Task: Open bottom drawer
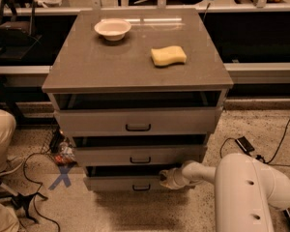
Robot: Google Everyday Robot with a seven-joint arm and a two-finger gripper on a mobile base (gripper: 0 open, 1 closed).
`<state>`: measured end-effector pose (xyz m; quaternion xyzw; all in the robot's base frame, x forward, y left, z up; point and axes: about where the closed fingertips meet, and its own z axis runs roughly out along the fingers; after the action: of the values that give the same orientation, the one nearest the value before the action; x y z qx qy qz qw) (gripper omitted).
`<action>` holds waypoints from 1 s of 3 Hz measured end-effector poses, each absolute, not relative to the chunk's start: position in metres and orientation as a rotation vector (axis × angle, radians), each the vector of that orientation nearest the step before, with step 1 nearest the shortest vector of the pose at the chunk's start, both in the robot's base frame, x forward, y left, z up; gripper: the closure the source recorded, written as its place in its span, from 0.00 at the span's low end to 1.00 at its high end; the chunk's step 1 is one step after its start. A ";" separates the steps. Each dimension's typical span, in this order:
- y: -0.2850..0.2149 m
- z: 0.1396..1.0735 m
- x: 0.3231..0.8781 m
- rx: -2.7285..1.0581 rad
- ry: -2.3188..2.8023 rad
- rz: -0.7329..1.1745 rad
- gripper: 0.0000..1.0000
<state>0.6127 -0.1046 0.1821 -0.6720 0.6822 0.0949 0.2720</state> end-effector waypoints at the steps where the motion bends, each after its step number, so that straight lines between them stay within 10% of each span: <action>1: -0.105 0.184 0.613 -1.809 1.837 0.255 0.83; 3: -0.105 0.184 0.613 -1.809 1.837 0.256 0.37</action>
Offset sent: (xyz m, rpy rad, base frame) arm 0.0000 0.0000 0.0012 0.0000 0.0000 0.0000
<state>0.6127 -0.1045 0.1843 -0.6721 0.6822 0.0949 0.2719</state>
